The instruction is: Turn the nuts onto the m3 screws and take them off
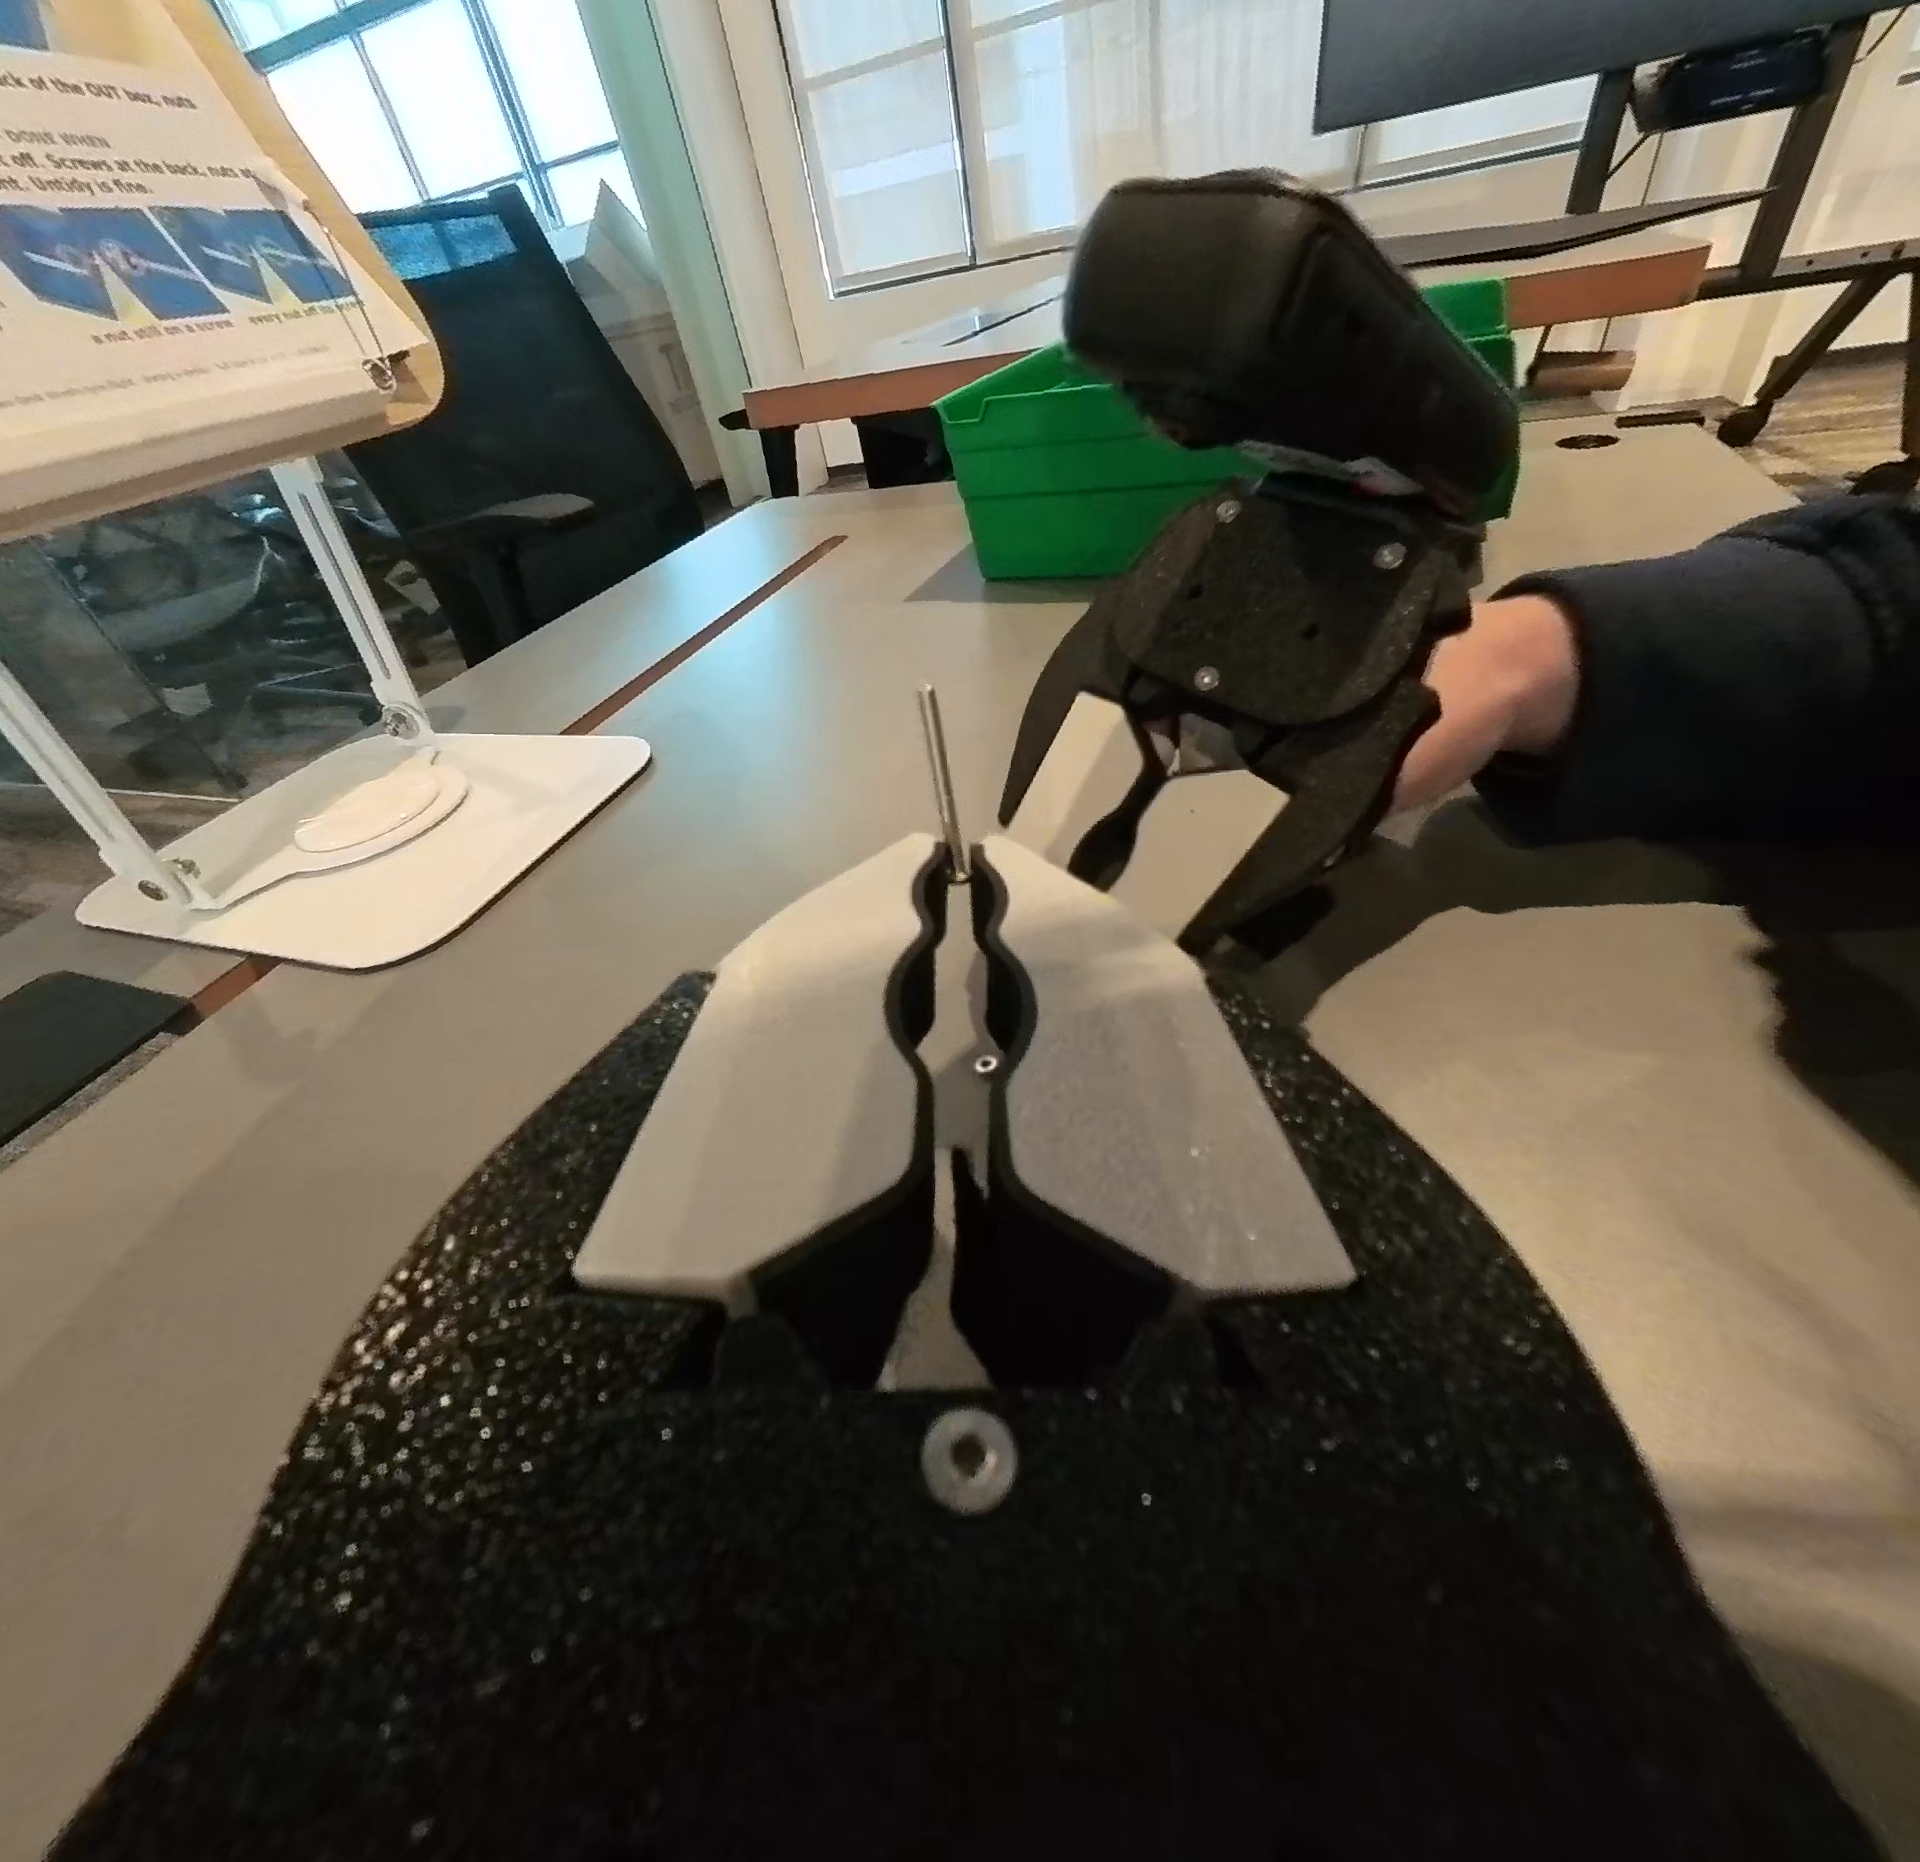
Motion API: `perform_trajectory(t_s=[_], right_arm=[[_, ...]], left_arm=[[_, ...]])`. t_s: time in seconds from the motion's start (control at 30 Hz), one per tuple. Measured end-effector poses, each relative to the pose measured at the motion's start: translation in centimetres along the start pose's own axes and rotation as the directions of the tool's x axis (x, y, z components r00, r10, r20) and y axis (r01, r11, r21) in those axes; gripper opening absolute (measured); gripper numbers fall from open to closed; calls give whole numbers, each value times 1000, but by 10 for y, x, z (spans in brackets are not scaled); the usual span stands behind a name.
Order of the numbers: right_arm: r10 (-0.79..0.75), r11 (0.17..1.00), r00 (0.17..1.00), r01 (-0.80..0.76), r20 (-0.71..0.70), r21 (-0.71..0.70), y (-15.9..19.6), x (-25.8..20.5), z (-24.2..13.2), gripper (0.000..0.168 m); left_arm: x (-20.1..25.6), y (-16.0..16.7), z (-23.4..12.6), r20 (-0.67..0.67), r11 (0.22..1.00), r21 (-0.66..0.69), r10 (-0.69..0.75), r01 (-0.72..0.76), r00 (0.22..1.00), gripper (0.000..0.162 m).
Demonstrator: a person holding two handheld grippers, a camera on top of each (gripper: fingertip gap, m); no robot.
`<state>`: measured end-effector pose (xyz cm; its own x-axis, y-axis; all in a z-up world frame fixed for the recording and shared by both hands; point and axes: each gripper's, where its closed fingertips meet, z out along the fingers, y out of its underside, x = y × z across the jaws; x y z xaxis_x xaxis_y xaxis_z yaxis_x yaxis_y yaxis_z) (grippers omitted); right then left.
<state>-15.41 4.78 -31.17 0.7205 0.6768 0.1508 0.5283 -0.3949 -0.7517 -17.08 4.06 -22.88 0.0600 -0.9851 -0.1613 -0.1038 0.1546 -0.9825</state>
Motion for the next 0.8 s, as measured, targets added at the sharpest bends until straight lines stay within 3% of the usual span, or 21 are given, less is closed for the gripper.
perform_trajectory(t_s=[0.17,0.8], right_arm=[[52,996,999,-51,-6,74,-7,10,-13,0],[11,1000,1000,-11,2,-8,-5,4,8,8]], left_arm=[[2,1,1,-8,1000,-6,9,-9,1000,3],[-2,-1,0,4,1000,10,-13,13,1000,3]])
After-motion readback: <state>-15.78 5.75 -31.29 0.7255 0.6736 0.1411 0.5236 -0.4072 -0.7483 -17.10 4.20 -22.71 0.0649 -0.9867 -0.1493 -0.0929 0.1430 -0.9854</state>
